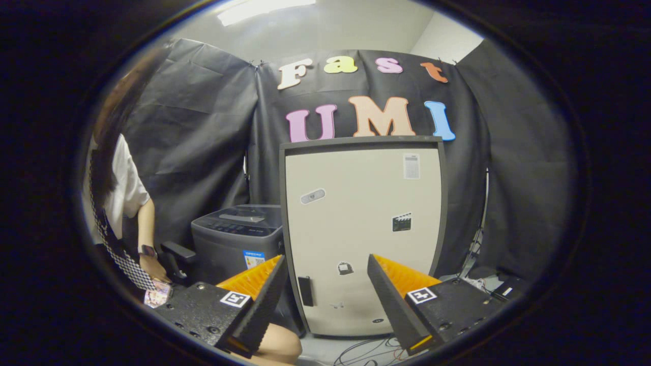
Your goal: Put the clothes into the washing machine and then close the washing machine lid.
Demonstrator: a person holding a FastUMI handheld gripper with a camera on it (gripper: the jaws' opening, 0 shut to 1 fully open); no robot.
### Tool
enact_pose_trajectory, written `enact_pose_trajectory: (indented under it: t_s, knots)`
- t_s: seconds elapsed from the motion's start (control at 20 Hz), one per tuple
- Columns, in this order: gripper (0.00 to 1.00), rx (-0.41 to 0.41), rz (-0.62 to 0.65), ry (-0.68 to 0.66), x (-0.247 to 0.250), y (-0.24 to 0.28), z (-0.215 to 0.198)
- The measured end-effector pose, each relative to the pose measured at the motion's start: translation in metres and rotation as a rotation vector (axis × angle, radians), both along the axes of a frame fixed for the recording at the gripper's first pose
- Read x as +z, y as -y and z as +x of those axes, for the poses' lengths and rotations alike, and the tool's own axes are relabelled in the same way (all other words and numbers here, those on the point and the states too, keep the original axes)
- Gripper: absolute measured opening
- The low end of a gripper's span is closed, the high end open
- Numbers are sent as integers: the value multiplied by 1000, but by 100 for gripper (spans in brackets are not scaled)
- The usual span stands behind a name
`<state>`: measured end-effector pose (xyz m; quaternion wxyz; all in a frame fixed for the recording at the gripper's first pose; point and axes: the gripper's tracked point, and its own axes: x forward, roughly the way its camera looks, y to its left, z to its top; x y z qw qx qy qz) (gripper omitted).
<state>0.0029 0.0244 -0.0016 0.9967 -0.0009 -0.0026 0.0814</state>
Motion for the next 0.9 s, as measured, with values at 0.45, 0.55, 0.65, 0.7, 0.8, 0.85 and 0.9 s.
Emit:
enact_pose_trajectory:
  t_s: [0.45, 0.55, 0.65, 0.7, 0.8, 0.85, 0.9]
  knots:
    - [96, 1, 0, 1, -1, 0, 0]
    - [96, 1, 0, 2, 0, 0, 0]
    - [96, 1, 0, 1, -1, 0, 0]
    - [96, 1, 0, 2, 0, 0, -1]
    - [96, 1, 0, 1, 0, 1, 0]
    - [96, 2, 0, 2, -1, 1, 0]
    - [96, 5, 1, 2, 0, 0, 0]
